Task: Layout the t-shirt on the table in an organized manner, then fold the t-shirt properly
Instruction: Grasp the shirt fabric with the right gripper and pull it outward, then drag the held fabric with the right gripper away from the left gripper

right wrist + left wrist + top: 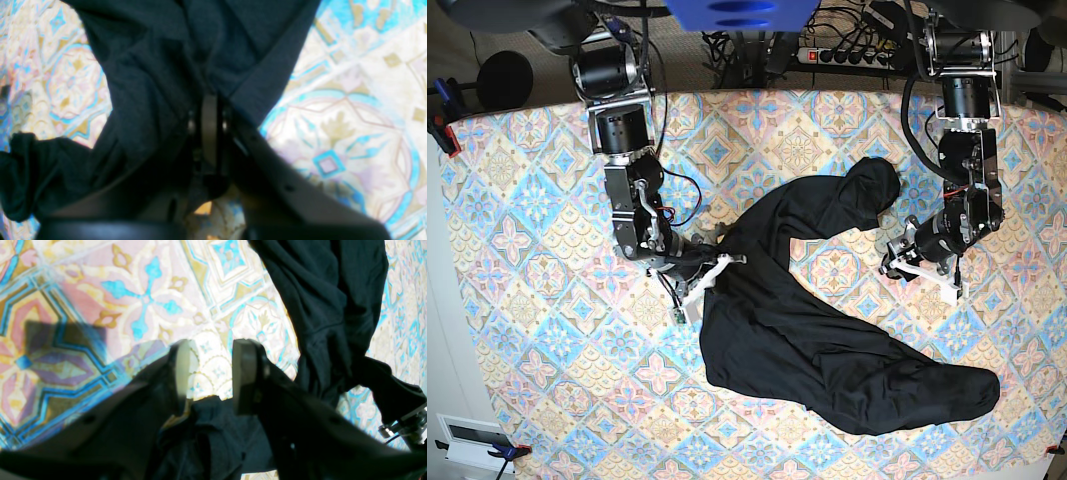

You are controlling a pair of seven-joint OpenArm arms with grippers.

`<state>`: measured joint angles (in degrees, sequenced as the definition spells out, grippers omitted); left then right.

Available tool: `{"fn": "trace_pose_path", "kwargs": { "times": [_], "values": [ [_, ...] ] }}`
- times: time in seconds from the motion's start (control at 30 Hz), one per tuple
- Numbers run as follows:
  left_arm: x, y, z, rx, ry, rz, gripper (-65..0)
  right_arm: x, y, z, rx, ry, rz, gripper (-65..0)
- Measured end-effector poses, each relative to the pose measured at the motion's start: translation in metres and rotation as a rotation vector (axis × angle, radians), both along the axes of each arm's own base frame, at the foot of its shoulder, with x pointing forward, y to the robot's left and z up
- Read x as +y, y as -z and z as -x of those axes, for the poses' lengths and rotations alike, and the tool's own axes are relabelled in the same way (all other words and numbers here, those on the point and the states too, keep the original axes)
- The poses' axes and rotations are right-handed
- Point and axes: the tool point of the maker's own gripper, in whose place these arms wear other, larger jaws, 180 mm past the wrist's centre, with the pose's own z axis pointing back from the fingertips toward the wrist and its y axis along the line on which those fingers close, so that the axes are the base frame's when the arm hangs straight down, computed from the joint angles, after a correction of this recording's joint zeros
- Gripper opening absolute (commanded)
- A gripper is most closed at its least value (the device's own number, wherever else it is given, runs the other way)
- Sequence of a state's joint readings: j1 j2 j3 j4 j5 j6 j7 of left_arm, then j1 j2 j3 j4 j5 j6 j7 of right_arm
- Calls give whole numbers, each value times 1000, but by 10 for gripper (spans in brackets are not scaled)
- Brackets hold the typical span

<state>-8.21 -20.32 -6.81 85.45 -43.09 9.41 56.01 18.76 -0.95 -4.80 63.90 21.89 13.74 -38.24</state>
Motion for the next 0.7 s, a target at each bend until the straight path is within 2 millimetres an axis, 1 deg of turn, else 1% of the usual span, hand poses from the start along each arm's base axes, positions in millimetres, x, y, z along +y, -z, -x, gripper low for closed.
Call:
{"fn": "trace_pose_path", "kwargs": {
  "times": [0.03, 0.13, 0.17, 0.2, 0.23, 0.3, 0.33, 0.37, 0.4, 0.43, 0.47, 0.5, 0.53, 0.57, 0.63, 0.7],
  "values": [
    [0, 0, 0, 0, -1, 0, -449, -5, -4, -2, -7, 15, -5, -650],
    [0, 0, 0, 0, 0, 0, -449, -21, -26, -12, -72, 64, -16, -650],
    [0, 0, 0, 0, -1, 0, -449, -26, -34, -13, -96, 75, -20, -650],
    [0, 0, 0, 1, 0, 0, -449, -30, -37, -11, -102, 87, -27, -650],
    [0, 0, 0, 0, 0, 1, -449, -34, -34, -5, -90, 95, -24, -650],
    [1, 0, 0, -2, -4, -2, -449, -46, -17, 16, -33, 97, 3, -650],
    [0, 0, 0, -2, -1, 0, -449, -54, -13, 23, -20, 90, 22, -650],
    [0, 0, 0, 0, -1, -1, -449, -67, -13, 27, -19, 95, 52, -650],
    [0, 0, 0, 0, -1, 0, -449, -81, -20, 25, -45, 111, 74, -650],
    [0, 1, 1, 2, 0, 0, -449, -99, -30, 21, -78, 142, 95, -650],
    [0, 0, 0, 1, -1, 1, -449, -111, -44, 16, -123, 173, 79, -650],
    [-1, 0, 0, 0, 0, 2, -449, -121, -54, 14, -154, 198, 49, -650],
    [-1, -1, -1, -2, 1, 4, -449, -133, -60, 17, -169, 226, 26, -650],
    [-1, -2, -2, -6, 0, 6, -449, -144, -59, 24, -160, 248, 6, -650],
    [1, -2, -2, -7, -3, -1, -449, -162, -48, 43, -106, 280, -36, -650],
    [0, -1, -2, -5, -2, -1, -438, -190, -40, 60, -69, 345, -36, -650]
  ]
}}
